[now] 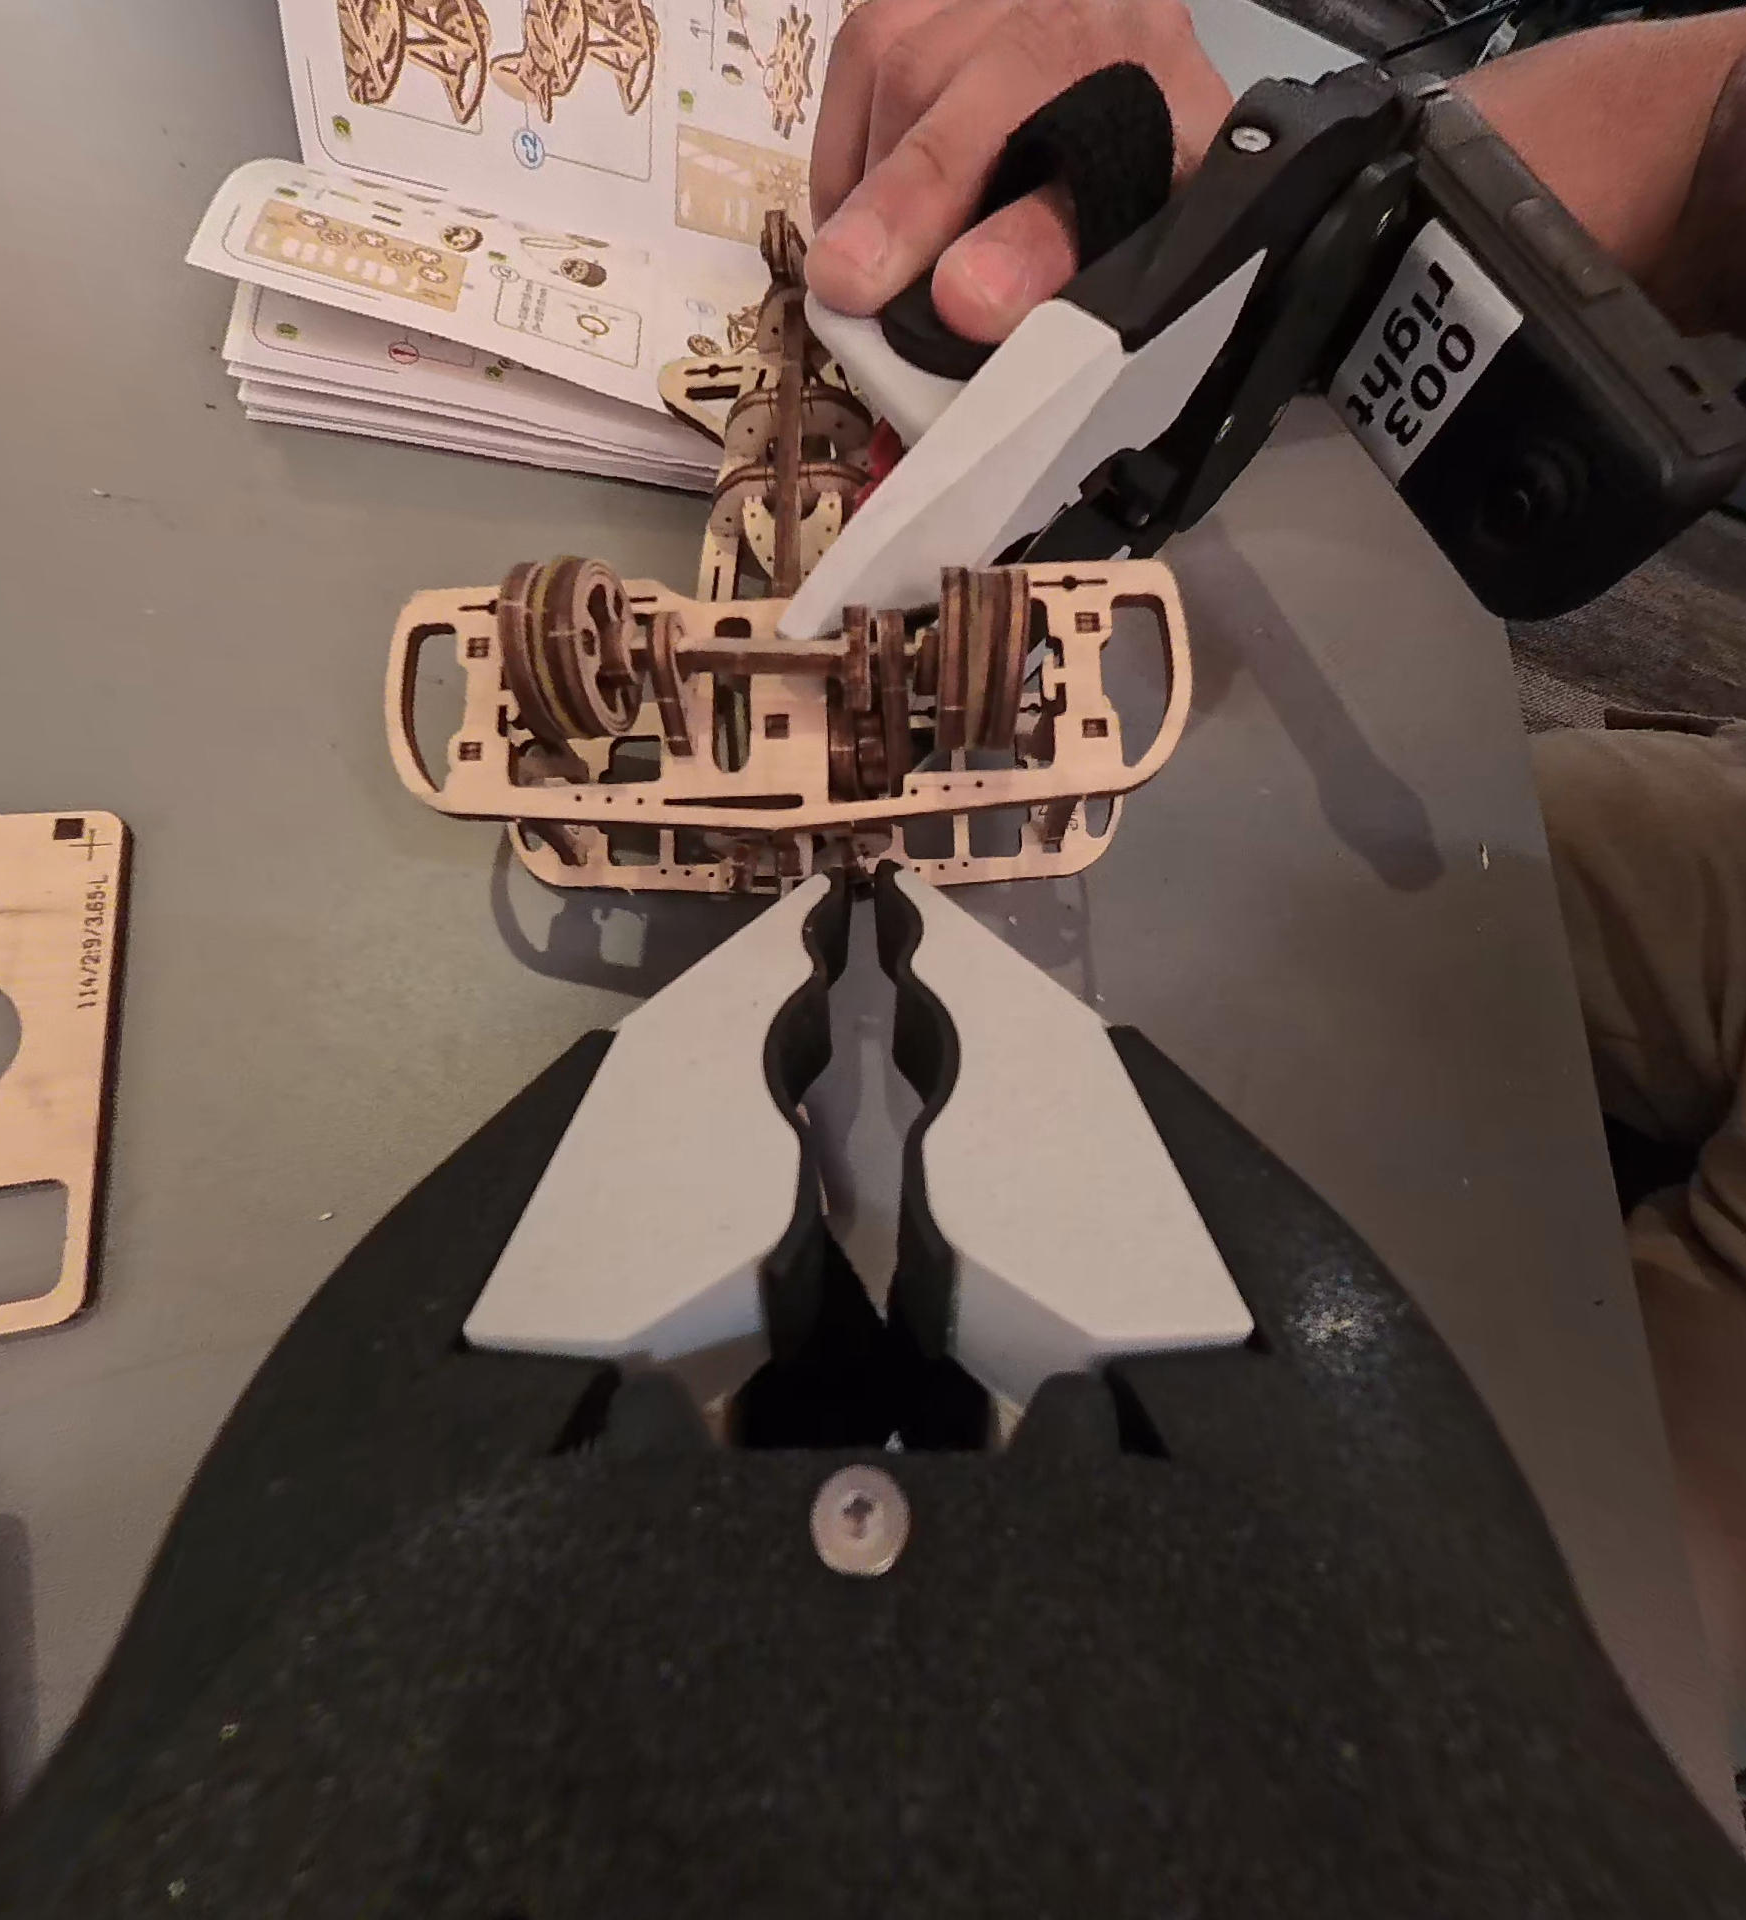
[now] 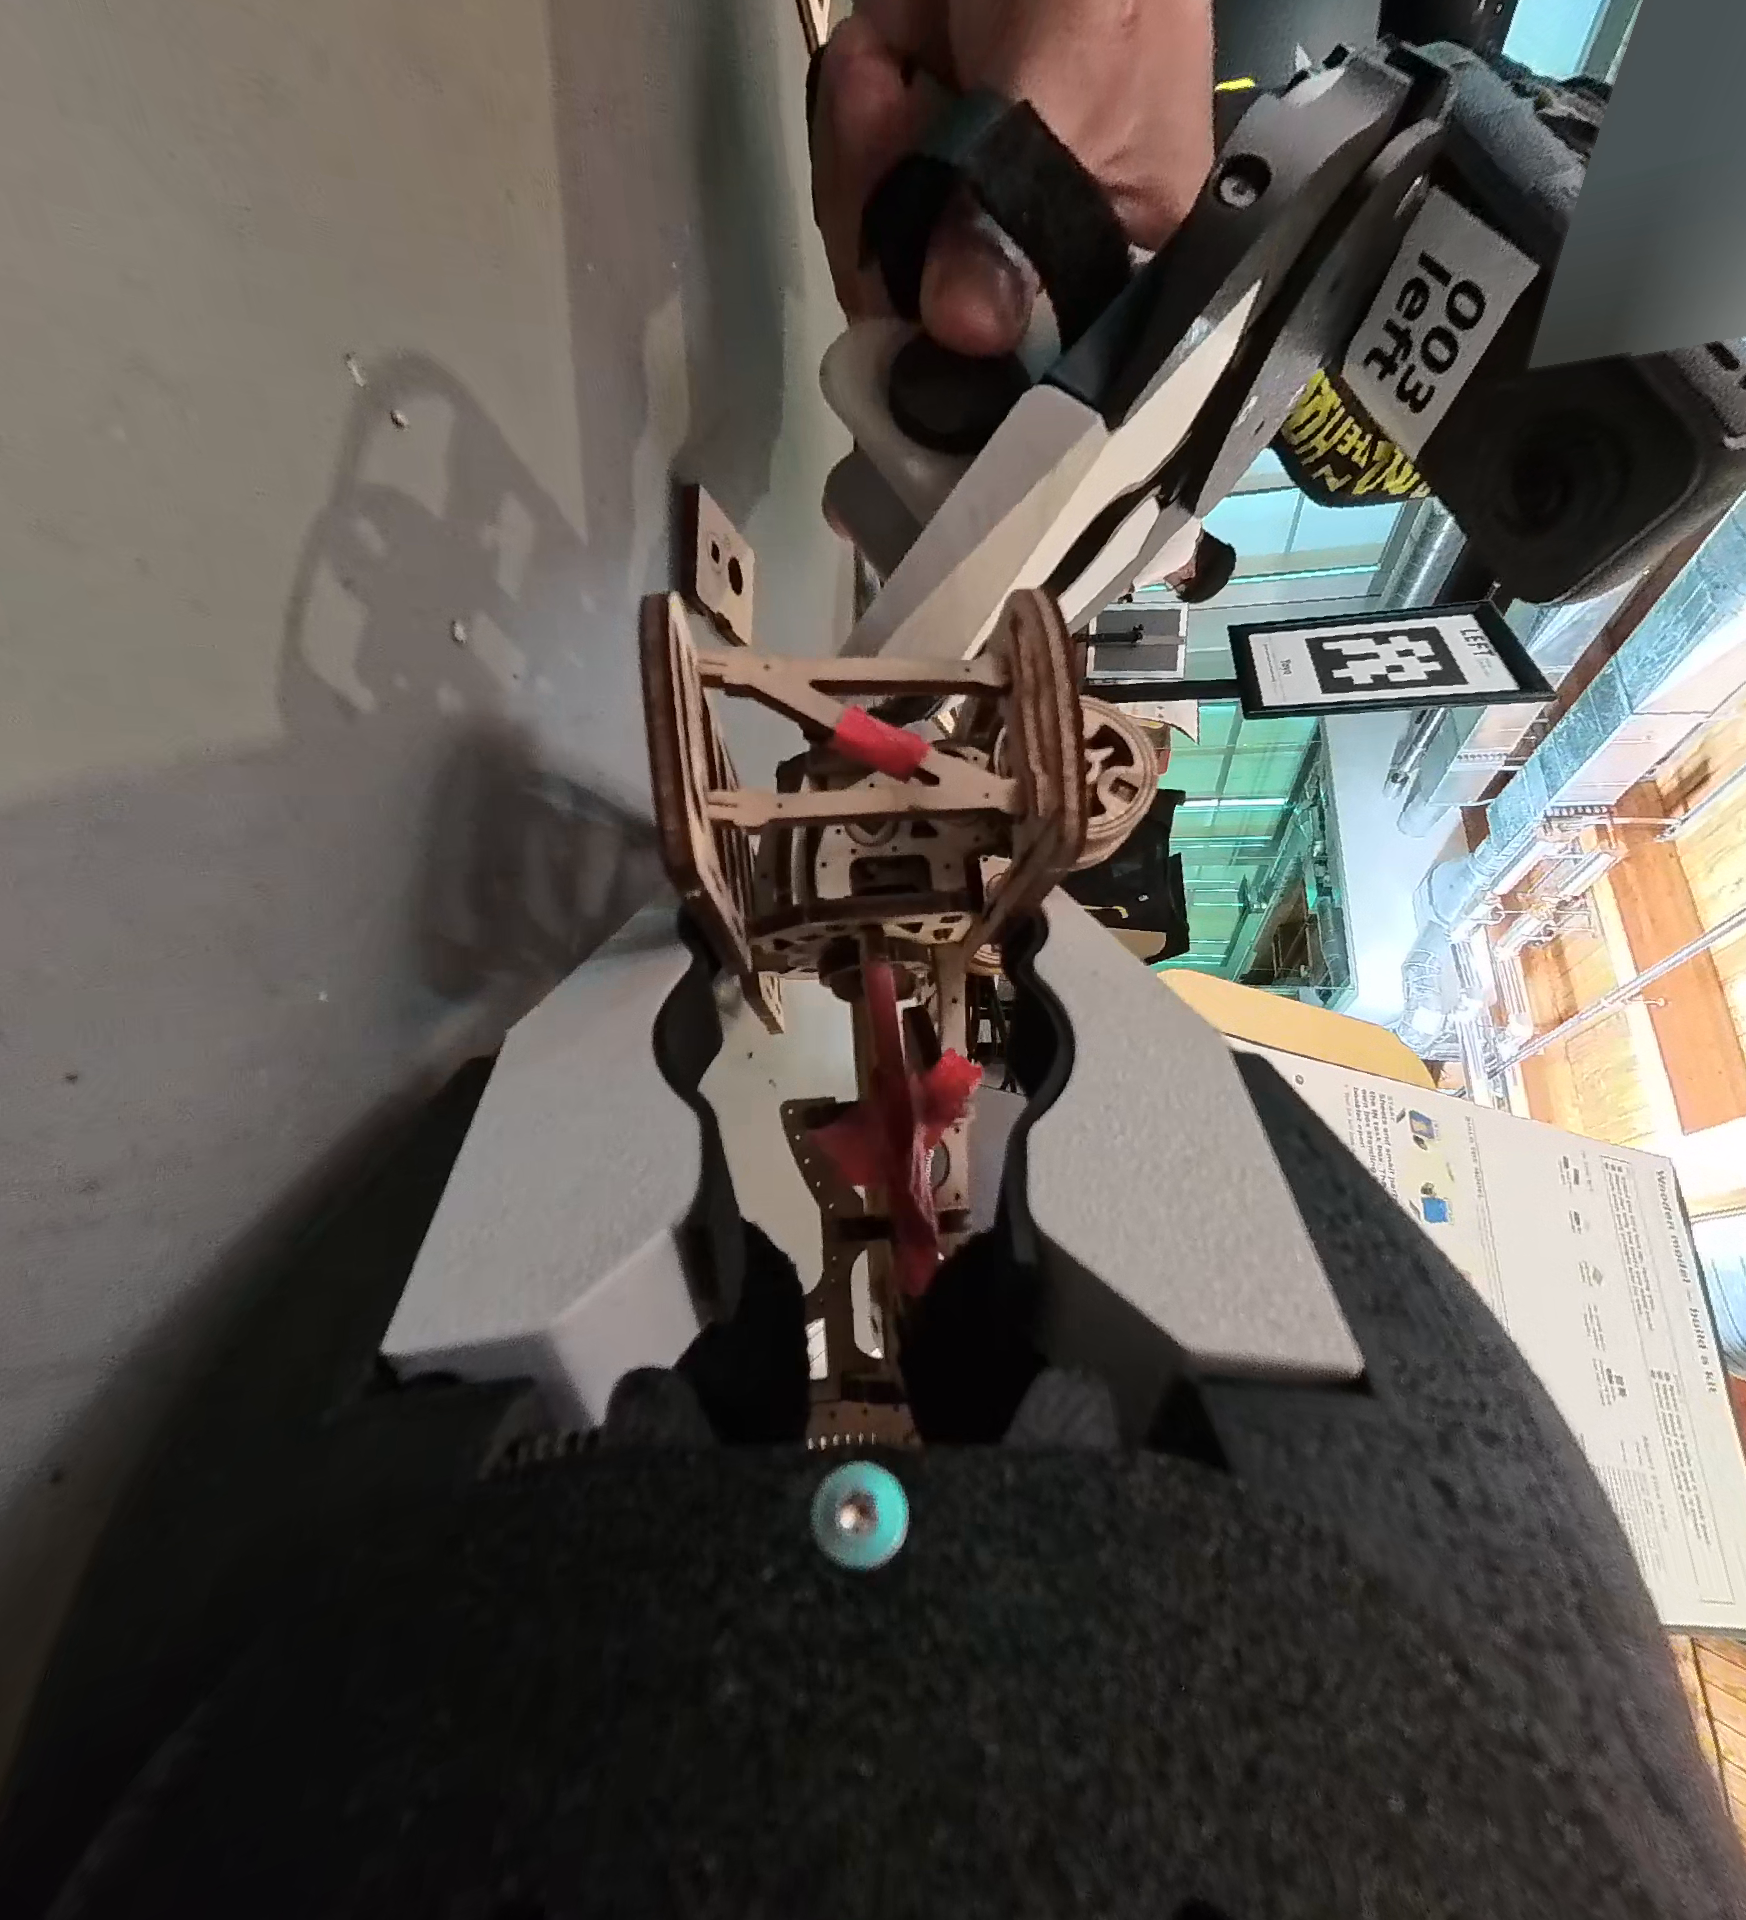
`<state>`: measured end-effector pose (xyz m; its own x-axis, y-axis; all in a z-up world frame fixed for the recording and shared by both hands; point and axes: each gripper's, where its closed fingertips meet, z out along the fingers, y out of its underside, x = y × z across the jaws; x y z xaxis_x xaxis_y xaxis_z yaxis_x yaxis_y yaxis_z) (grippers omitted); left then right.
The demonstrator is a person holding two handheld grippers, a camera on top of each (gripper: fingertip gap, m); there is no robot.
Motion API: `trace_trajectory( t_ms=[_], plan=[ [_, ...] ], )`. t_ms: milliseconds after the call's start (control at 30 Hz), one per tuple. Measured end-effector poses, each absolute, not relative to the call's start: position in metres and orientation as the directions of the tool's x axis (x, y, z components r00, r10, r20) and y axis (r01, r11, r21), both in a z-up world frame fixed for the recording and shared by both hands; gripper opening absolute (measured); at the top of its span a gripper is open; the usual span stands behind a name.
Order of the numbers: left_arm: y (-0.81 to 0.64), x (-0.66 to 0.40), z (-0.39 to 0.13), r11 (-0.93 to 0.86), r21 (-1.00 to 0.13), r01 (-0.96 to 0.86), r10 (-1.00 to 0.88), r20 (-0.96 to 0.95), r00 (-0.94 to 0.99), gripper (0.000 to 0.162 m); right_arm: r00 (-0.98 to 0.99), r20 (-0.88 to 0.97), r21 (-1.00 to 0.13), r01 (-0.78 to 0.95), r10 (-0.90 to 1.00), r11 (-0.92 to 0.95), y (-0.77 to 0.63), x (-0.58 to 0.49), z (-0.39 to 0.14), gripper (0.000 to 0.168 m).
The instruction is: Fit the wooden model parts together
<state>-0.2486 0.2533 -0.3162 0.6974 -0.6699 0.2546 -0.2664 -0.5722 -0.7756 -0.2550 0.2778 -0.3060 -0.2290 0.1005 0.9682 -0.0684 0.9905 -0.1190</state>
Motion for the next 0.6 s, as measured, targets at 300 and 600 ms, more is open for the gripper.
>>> trace_trajectory(
  t_ms=[300,600],
  plan=[
    [0.2539,-0.2485,-0.3133,-0.570,-0.785,-0.244,-0.672,0.274,0.688,0.001,-0.233,0.965,-0.138,-0.066,0.119,0.988,0.2794,-0.2548,-0.3054,0.053],
    [0.2534,-0.2487,-0.3116,-0.572,-0.786,-0.234,-0.672,0.285,0.684,0.001,-0.236,0.962,-0.153,-0.066,0.134,0.986,0.2798,-0.2546,-0.3049,0.053]
  ],
)
